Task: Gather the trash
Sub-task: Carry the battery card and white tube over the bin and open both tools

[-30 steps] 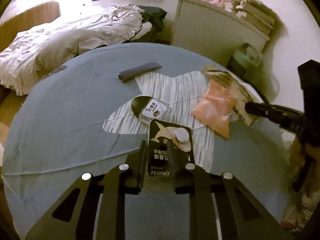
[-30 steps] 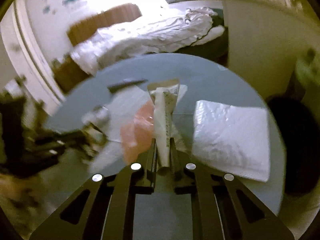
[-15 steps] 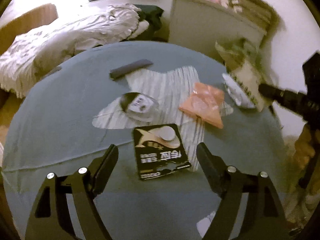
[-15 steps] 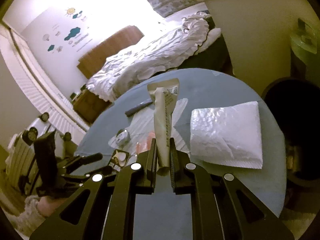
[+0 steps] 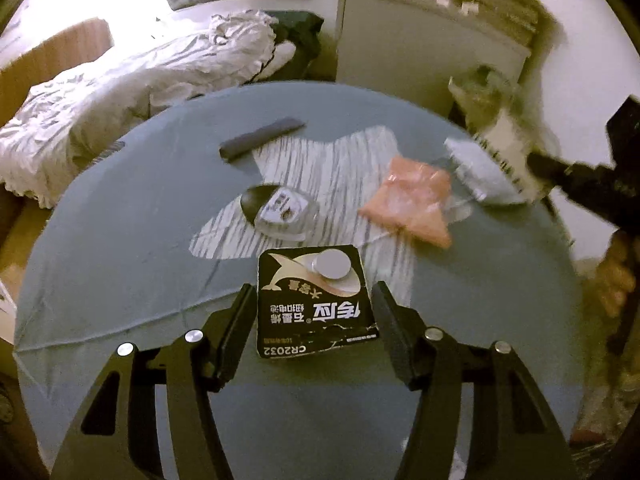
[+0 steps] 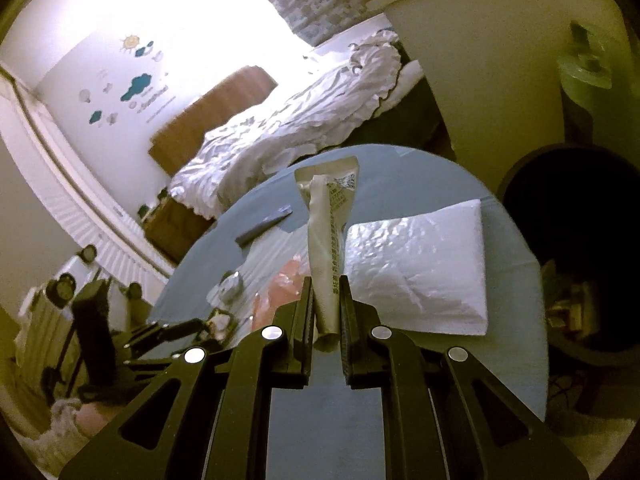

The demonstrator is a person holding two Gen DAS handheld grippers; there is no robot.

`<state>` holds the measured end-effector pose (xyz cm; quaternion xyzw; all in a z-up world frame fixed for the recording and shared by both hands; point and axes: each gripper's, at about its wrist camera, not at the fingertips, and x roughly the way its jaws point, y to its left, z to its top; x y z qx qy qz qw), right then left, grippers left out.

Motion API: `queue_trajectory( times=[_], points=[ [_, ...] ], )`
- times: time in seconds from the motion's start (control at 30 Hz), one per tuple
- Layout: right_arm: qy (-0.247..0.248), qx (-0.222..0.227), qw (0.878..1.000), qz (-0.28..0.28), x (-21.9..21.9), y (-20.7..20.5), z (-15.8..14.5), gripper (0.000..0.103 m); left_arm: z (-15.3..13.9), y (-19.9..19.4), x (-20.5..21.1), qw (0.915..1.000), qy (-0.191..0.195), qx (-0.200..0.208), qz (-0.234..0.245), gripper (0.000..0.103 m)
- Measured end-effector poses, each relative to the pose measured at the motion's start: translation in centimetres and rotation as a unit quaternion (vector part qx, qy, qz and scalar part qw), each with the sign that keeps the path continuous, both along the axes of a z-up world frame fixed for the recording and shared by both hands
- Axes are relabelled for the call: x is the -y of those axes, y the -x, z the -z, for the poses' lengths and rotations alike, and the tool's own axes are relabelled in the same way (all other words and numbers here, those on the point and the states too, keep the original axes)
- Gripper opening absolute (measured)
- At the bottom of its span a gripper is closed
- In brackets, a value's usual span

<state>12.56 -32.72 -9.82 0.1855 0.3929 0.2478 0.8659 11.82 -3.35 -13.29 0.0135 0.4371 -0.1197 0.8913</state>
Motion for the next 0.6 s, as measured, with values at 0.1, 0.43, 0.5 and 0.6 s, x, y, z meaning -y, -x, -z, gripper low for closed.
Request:
queue_trajectory(
  times=[0.1, 0.43, 0.5, 0.6],
  points=[
    [-0.008, 0.008, 1.0, 0.012, 1.2, -0.1, -0.2, 0.012, -1.8, 0.1, 0.8, 0.9994, 0.026, 0.018, 0.011, 0.059],
    [-0.02, 0.027, 0.993, 0.117, 10.0, -1.6, -0.9, 0.012, -7.1, -4.0, 8.7, 0.985, 0.115, 0.059, 0.115, 0.059],
    [-0.021, 0.022, 0.989, 0.142, 12.1, -2.2, -0.4, 0.012, -7.4, -5.1, 10.7, 0.9811, 0.125, 0.062, 0.134, 0.059],
    [-0.02, 0.007, 0.984, 0.178, 15.1, -3.3, 0.8, 0.012, -7.5, -7.3, 14.5, 0.9741, 0.143, 0.057, 0.165, 0.059]
  ],
)
